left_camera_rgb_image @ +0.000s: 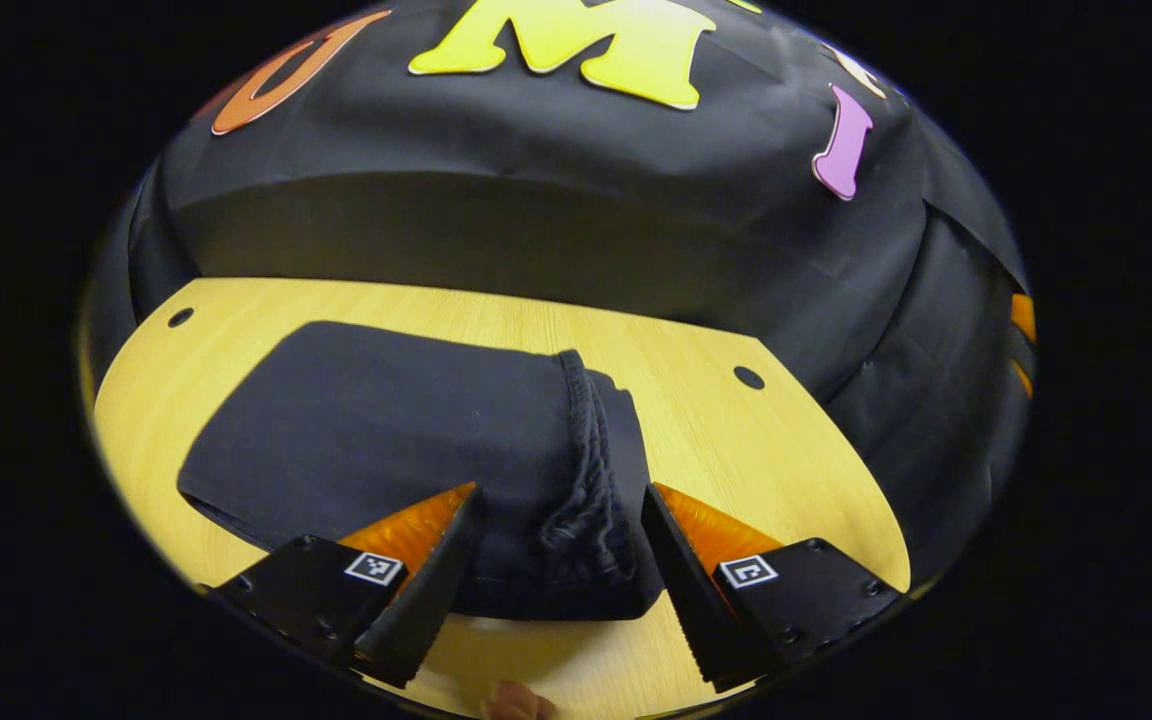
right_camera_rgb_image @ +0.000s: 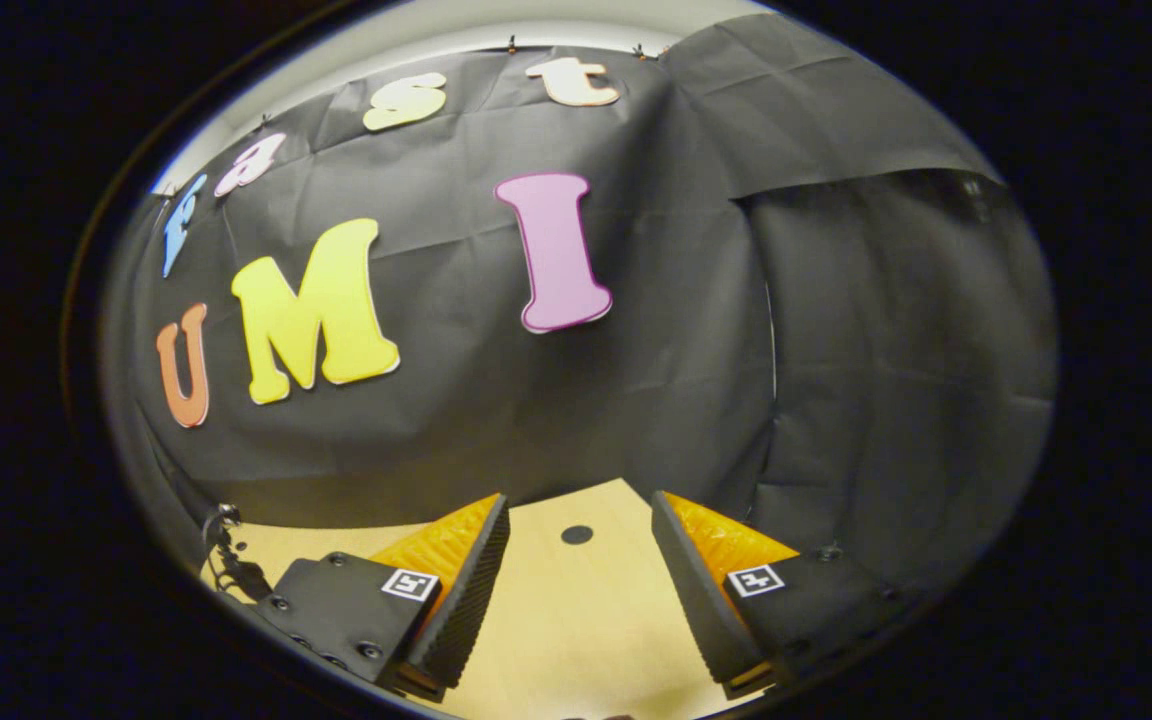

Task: Grasp the waist and the cuffs of the jeans and fold them to make the two legs overlap; first hold the waist and fold one-third of the jeans toward the cuffs, then hold the cuffs and fold the remaining one-third in the same direction to finish folding.

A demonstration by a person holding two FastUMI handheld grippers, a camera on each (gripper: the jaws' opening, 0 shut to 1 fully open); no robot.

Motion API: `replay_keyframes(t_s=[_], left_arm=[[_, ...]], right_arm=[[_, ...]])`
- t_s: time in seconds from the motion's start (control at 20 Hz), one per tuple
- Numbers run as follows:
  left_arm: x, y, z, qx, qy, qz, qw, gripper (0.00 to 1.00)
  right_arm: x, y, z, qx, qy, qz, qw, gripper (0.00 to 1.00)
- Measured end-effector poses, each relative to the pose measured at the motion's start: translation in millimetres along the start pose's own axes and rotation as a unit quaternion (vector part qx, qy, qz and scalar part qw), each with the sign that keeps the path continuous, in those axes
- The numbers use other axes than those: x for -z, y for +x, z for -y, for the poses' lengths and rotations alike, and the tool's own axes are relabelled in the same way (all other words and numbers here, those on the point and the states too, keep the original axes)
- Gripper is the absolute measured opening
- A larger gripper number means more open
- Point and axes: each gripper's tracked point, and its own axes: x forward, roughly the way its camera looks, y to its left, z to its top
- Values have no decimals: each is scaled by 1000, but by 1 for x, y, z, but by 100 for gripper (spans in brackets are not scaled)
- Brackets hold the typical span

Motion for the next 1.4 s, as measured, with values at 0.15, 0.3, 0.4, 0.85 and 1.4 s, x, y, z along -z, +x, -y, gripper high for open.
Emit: replay_keyframes(t_s=[0.15, 0.3, 0.4, 0.85, 1.4], left_arm=[[-30, -28, -30, -10, -15, 35, 999, 99], [-57, -62, -79, -37, -16, 67, 997, 99], [-75, -93, -114, -63, -10, 93, 994, 99], [-156, -231, -193, -111, 41, 228, 967, 99], [-138, -316, -166, -84, 135, 276, 948, 98]], right_arm=[[39, 4, -41, -24, -1, -29, 999, 84], [65, -1, -93, -58, -3, -47, 997, 91], [76, -9, -133, -86, -9, -49, 995, 91], [65, -80, -284, -203, -53, 11, 978, 91], [40, -161, -303, -211, -99, 86, 969, 85]])
